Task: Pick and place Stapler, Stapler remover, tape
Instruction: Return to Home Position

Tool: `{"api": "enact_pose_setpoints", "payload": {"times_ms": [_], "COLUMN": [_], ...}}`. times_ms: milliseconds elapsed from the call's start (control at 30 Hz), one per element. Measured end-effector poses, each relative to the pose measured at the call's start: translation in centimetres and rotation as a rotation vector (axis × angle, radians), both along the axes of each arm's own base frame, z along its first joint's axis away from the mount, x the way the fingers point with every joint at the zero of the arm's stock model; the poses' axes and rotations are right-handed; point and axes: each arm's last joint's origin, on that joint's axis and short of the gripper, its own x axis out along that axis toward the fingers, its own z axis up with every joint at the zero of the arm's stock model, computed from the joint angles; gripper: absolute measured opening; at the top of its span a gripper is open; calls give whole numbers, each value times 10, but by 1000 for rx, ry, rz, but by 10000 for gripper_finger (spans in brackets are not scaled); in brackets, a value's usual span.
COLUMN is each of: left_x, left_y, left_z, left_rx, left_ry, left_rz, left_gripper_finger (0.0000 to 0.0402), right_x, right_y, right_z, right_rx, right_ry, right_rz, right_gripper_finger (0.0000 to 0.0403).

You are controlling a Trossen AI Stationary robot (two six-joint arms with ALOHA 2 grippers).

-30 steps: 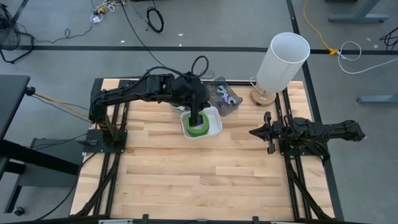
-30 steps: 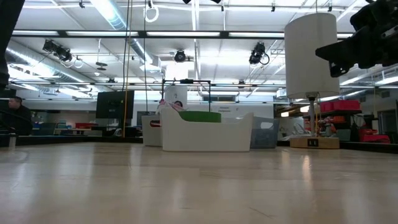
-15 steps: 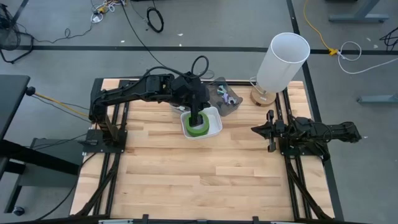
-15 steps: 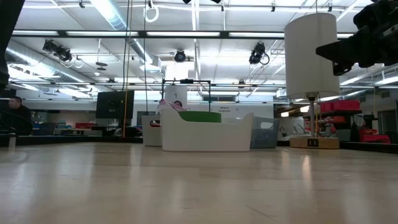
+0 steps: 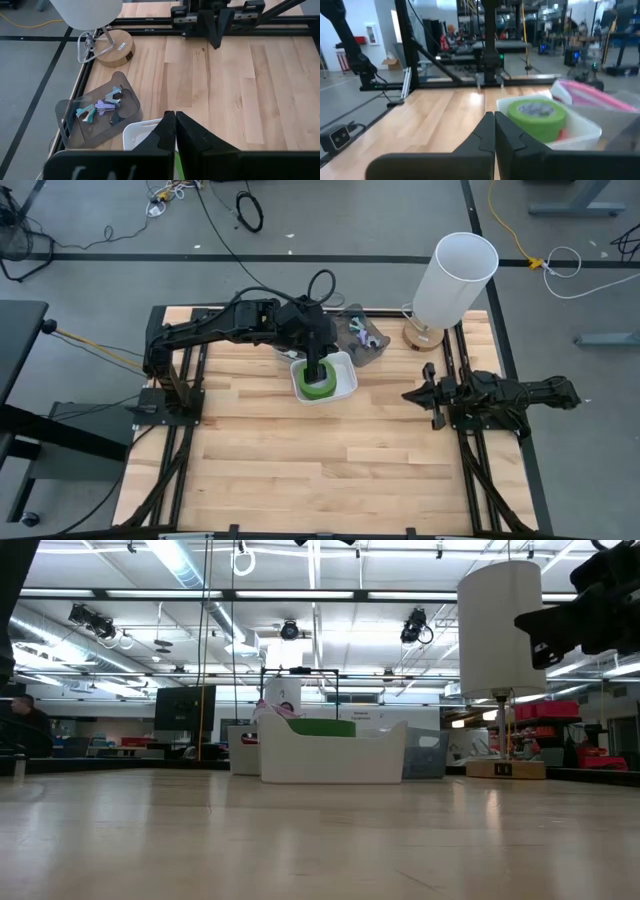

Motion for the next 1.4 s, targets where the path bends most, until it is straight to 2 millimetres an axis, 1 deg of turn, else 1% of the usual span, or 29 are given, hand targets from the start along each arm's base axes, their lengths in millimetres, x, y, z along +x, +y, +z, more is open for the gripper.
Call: {"api": "enact_pose_setpoints", "payload": {"times_ms": [533,900,967,1067,1133,1300,1400], "left_x": [0,1,5,14,19,25,26], "left_y": [0,0,0,0,0,0,-1], "left_z": [0,0,-2,-7,-13,-29,-42], "left_rx": [1,-18,-37,-43,-41,-47,-43], "left_ry": [1,-5,-24,-51,-68,-62,-17], "left_rz": [0,-1,-18,-31,-31,-27,-22], "left_gripper_finger": [16,15,12,4,5,5,4], "right_x": [0,0,1,0,0,0,0], "right_y": [1,1,-1,-5,-6,-6,-6], "right_z": [-2,-2,-1,2,2,2,2], "right_rx": [-23,-23,48,162,180,176,175], "right_ry": [14,14,6,-25,-35,-36,-36], "right_rz": [25,25,-33,-166,-205,-216,-214], "right_gripper_finger": [0,24,24,23,23,23,23]}}
